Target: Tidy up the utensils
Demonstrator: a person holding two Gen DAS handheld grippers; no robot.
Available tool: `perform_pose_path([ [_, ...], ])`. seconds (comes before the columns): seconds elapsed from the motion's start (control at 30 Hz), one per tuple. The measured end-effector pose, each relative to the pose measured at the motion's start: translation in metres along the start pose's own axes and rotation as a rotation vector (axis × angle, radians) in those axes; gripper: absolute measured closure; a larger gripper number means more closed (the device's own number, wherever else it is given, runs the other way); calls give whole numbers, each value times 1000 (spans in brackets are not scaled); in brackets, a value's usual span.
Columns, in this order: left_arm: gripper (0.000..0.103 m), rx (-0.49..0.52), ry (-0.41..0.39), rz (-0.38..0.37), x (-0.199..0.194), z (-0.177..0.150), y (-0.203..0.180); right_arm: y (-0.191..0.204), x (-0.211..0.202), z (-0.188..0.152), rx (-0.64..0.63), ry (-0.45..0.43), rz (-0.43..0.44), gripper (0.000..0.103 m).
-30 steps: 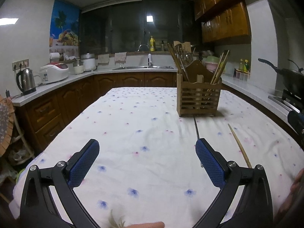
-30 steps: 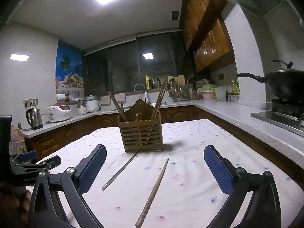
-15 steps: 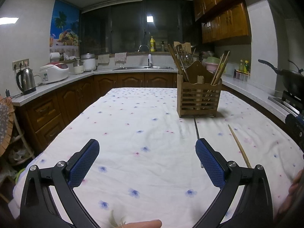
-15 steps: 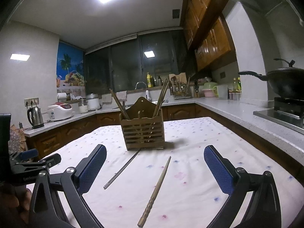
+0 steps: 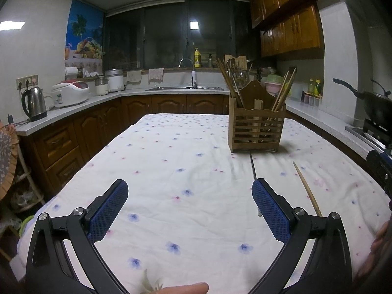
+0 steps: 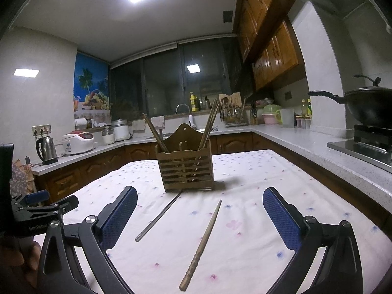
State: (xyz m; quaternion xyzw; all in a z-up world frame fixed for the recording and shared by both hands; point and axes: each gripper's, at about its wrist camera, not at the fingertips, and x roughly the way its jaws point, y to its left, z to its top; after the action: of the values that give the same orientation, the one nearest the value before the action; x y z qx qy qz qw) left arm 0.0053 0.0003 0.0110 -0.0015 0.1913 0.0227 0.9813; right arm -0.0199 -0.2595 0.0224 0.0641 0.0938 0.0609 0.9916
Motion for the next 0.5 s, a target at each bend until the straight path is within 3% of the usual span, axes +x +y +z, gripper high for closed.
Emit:
perform_pose_path([
  [0.5, 0, -8, -4, 0, -3, 1, -1, 0, 0, 0, 1, 2, 0, 0],
])
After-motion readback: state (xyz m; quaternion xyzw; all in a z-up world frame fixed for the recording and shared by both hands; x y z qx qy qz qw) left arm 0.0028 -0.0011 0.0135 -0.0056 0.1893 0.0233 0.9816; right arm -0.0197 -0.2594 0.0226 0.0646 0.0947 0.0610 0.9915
